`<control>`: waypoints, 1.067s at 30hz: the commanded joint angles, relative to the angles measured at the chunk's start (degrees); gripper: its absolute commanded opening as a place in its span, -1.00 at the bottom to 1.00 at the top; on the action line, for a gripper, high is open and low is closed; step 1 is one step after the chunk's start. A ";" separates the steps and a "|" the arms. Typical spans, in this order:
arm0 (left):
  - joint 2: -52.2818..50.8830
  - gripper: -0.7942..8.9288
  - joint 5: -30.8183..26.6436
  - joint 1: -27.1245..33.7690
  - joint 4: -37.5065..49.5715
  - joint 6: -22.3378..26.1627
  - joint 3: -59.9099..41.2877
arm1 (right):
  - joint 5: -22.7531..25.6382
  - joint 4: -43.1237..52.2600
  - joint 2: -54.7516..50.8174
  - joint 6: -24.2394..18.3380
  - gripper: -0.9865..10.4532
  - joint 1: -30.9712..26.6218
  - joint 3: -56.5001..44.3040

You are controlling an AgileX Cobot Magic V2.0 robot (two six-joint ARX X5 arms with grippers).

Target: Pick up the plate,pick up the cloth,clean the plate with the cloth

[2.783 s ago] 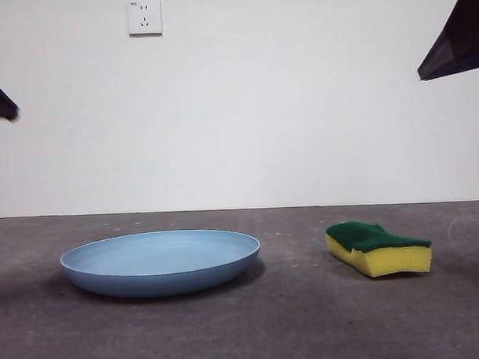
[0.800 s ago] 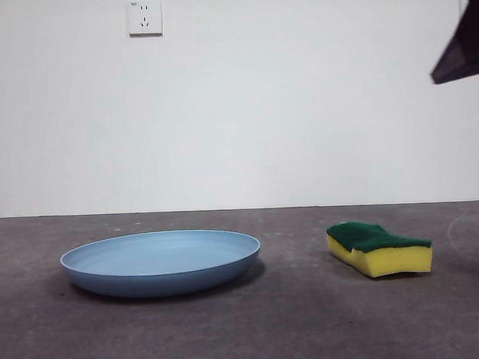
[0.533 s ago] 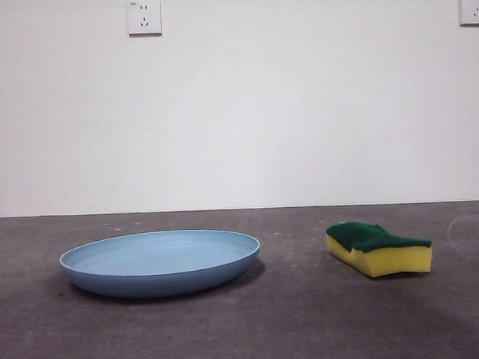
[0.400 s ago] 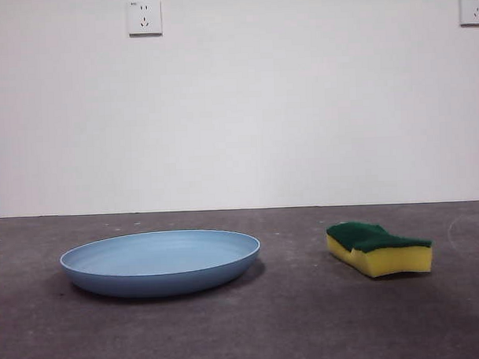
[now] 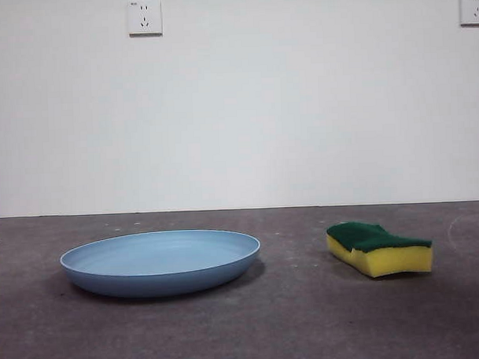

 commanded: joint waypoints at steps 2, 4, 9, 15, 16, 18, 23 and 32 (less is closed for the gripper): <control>-0.11 -0.84 0.13 0.15 0.17 0.66 -0.76 | -0.11 -3.10 -0.48 1.27 -0.83 -0.02 -0.72; -0.11 -0.84 0.13 0.15 0.17 0.66 -0.76 | -0.09 -5.31 -0.50 2.16 -0.83 -0.02 -0.72; -0.11 -0.84 0.13 0.15 0.17 0.66 -0.76 | -0.07 -6.86 -0.11 7.65 -0.83 0.02 -0.68; -0.11 -0.84 0.13 0.15 0.17 0.66 -0.76 | 0.35 -6.86 -0.07 8.61 -0.83 0.02 -0.66; -0.11 -0.84 0.11 0.15 0.17 0.66 -0.76 | 0.35 -6.84 -0.07 8.61 -0.83 0.02 -0.66; -0.11 -0.84 0.13 0.15 0.17 0.66 -0.76 | 0.37 -6.84 -0.07 8.61 -0.83 0.02 -0.66; -0.11 -0.84 0.11 0.15 0.17 0.66 -0.76 | 0.37 -6.84 -0.07 8.61 -0.83 0.02 -0.66; -0.11 -0.84 0.13 0.15 0.17 0.66 -0.76 | 0.37 -6.86 -0.07 8.61 -0.83 0.02 -0.66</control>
